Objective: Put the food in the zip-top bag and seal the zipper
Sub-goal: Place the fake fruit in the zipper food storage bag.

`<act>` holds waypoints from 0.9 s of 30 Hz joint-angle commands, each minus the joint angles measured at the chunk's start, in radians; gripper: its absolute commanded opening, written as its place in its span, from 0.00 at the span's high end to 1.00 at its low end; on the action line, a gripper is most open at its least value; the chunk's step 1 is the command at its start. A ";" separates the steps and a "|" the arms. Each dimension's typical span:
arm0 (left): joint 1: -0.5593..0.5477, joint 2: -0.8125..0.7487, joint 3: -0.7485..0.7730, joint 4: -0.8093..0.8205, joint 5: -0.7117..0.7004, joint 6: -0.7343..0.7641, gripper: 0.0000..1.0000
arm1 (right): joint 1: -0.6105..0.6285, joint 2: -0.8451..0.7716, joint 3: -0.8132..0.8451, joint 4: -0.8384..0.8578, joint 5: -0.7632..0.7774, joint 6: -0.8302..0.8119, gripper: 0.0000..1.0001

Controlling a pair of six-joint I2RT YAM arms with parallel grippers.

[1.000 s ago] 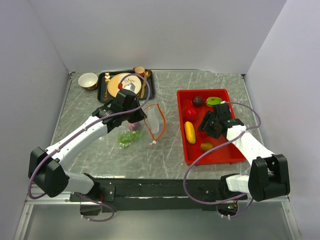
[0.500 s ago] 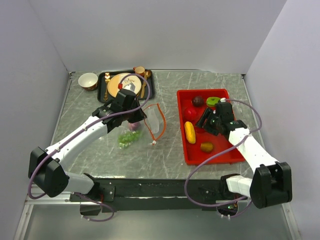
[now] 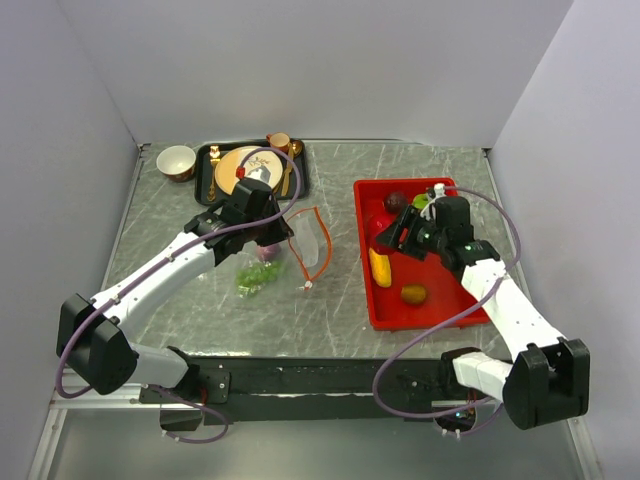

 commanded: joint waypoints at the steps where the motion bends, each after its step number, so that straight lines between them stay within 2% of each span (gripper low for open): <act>1: -0.002 -0.024 -0.010 0.022 0.008 0.003 0.99 | 0.054 -0.007 0.084 0.069 -0.088 -0.018 1.00; 15: -0.003 -0.029 -0.020 0.022 0.010 -0.003 0.99 | 0.303 0.154 0.218 0.125 -0.085 0.011 1.00; 24: -0.003 -0.039 -0.015 0.017 0.008 -0.003 0.99 | 0.360 0.275 0.296 0.144 -0.067 0.012 1.00; 27: -0.003 -0.038 -0.003 0.016 0.022 -0.002 0.99 | 0.367 0.323 0.348 0.101 -0.030 -0.014 1.00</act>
